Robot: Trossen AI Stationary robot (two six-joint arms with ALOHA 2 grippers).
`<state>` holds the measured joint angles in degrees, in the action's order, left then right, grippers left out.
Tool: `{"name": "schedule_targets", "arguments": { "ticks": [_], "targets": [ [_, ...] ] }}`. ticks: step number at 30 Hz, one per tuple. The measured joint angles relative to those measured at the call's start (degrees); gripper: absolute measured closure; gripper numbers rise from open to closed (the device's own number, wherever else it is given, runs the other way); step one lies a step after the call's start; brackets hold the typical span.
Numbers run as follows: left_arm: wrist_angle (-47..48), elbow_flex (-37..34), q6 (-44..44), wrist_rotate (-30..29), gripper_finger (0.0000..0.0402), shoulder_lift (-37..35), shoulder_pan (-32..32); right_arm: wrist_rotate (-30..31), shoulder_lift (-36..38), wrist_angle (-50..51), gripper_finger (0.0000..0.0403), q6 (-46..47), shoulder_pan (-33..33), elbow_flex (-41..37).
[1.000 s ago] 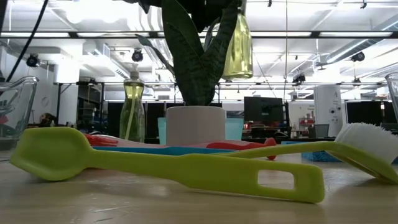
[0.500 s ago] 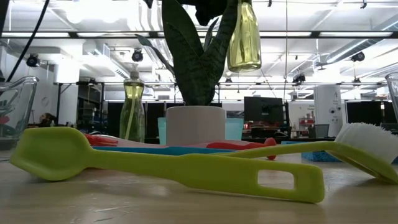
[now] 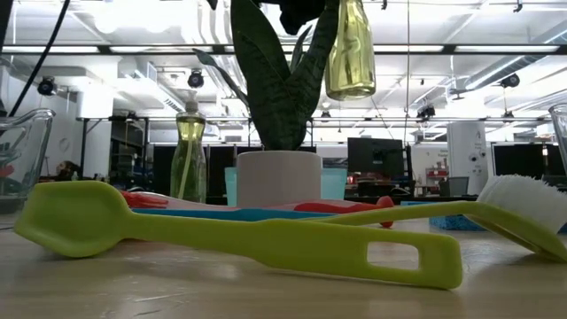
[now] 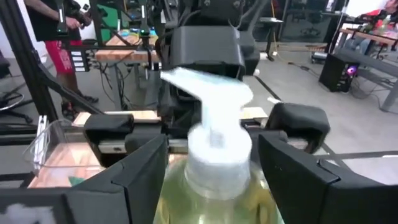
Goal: Pick & Place Kitchen Sink Supplies
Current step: Put the yellow soap dispenser into the right transparent bin
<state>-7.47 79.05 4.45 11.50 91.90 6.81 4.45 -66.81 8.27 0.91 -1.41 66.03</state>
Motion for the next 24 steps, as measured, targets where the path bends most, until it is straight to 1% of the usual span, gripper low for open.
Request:
{"name": "schedule_targets", "arguments": {
  "ticks": [6,11,15,21,24],
  "targets": [
    [0.4,0.0,0.0,0.0,0.0183,0.0,0.0,0.0,-0.8,0.5,0.0173,-0.7,0.0,1.3],
    [0.5,0.0,0.0,0.0,0.0183,0.0,0.0,0.0,-0.8,1.3,0.0194,-0.8,0.0,1.2],
    [0.7,-0.1,0.2,0.0,0.0183,0.0,0.0,0.0,-0.8,2.0,0.0222,-0.7,0.0,1.2],
    [0.9,-0.1,0.6,-0.3,0.0183,0.0,0.0,0.0,-0.8,1.9,0.0277,-0.7,0.0,1.2],
    [0.9,-0.1,0.7,-0.5,0.0183,0.0,0.0,0.0,-0.8,1.9,0.0289,-0.6,0.0,1.2]
  ]
}}
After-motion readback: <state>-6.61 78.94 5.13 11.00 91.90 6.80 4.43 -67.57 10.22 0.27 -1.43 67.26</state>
